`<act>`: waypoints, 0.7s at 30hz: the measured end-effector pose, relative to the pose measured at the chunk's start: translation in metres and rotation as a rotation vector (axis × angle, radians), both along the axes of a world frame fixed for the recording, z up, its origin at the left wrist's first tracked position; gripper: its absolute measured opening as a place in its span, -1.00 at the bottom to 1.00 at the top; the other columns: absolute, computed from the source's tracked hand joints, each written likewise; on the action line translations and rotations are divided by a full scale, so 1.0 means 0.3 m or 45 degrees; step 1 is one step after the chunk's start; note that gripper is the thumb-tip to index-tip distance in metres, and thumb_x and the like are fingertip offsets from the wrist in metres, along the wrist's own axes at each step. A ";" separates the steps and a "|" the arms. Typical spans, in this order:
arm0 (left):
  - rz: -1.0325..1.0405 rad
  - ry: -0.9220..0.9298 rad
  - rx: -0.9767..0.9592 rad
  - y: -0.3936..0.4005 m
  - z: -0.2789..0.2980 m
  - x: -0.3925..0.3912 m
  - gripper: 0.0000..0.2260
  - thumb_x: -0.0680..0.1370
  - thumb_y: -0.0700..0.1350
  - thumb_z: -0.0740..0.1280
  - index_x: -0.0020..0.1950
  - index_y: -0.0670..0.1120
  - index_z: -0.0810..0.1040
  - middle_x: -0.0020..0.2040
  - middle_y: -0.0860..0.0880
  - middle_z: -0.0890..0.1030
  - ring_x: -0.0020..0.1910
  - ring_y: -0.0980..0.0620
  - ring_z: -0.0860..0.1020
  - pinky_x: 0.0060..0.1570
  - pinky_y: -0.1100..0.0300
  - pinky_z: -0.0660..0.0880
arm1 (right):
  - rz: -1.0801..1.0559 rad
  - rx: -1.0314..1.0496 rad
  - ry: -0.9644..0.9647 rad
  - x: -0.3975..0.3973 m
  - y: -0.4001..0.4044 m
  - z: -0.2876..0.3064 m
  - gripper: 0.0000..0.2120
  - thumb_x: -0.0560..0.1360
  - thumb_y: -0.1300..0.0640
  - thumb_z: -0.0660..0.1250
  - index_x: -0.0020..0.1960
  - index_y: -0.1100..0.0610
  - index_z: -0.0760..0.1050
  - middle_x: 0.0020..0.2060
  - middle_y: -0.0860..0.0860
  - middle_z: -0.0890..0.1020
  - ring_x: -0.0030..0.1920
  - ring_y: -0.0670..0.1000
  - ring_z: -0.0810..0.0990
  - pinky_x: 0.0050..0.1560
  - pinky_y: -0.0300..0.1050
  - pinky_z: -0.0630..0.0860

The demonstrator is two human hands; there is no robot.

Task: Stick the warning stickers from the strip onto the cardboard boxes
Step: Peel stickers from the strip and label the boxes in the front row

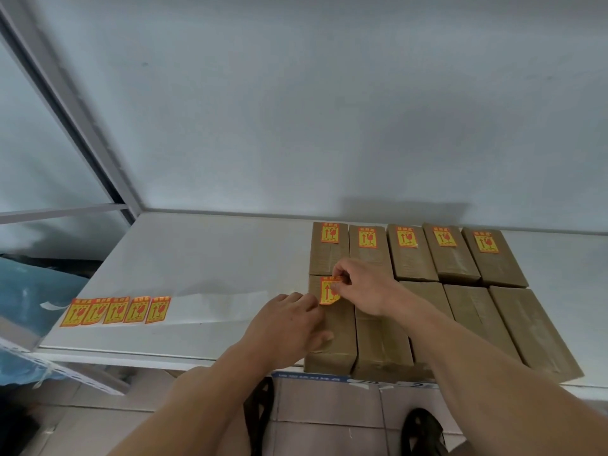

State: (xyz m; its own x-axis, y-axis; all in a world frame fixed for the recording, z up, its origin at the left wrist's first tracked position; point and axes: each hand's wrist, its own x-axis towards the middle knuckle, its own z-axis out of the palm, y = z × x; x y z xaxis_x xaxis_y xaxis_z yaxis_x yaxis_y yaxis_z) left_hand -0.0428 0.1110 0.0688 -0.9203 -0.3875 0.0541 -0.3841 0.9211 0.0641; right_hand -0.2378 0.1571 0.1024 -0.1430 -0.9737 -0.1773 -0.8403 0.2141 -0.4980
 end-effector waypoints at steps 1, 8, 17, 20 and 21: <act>0.001 -0.007 0.005 0.001 0.000 0.001 -0.48 0.59 0.26 -0.08 0.15 -0.01 0.54 0.09 0.02 0.54 0.00 0.01 0.52 0.01 0.10 0.48 | 0.000 0.001 0.009 0.001 -0.004 -0.003 -0.86 0.57 -0.03 0.28 0.08 -0.02 0.43 -0.07 -0.10 0.52 -0.08 -0.10 0.50 -0.03 -0.14 0.49; 0.002 0.005 0.040 0.004 0.000 0.003 -0.50 0.60 0.26 -0.06 0.16 0.00 0.52 0.09 0.02 0.53 0.00 0.02 0.50 0.03 0.11 0.46 | 0.002 0.010 0.105 -0.003 -0.019 -0.034 -0.83 0.53 -0.04 0.34 0.07 -0.06 0.41 -0.05 -0.12 0.51 -0.09 -0.11 0.49 -0.05 -0.16 0.46; 0.025 -0.002 0.077 0.006 0.001 0.002 -0.55 0.61 0.25 -0.03 0.17 0.00 0.49 0.10 0.03 0.50 -0.01 0.03 0.48 0.02 0.14 0.42 | -0.012 -0.009 0.244 0.005 -0.029 -0.064 -0.69 0.52 -0.09 0.33 0.22 -0.05 0.39 0.09 -0.08 0.49 0.02 -0.06 0.51 0.04 -0.10 0.50; 0.032 0.001 0.094 0.010 0.003 0.001 -0.56 0.61 0.25 -0.02 0.17 0.01 0.48 0.10 0.03 0.49 -0.01 0.03 0.47 0.02 0.14 0.43 | -0.034 -0.088 0.265 0.012 -0.019 -0.066 -0.63 0.51 -0.08 0.34 0.26 -0.06 0.34 0.16 -0.09 0.45 0.11 -0.04 0.49 0.07 -0.11 0.49; 0.034 0.003 0.098 0.011 0.003 0.000 -0.56 0.61 0.25 -0.02 0.17 0.00 0.48 0.10 0.03 0.48 -0.02 0.03 0.47 0.01 0.13 0.43 | -0.024 -0.123 0.283 0.013 -0.012 -0.065 -0.65 0.52 -0.08 0.34 0.24 -0.07 0.34 0.17 -0.09 0.44 0.12 -0.05 0.48 0.07 -0.13 0.48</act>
State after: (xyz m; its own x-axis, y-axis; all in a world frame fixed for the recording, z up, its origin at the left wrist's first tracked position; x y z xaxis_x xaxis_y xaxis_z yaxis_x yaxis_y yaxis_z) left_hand -0.0427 0.1143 0.0697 -0.9093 -0.4153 0.0254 -0.4084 0.9027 0.1354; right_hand -0.2339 0.1535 0.0828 -0.1866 -0.9814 -0.0459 -0.9277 0.1914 -0.3204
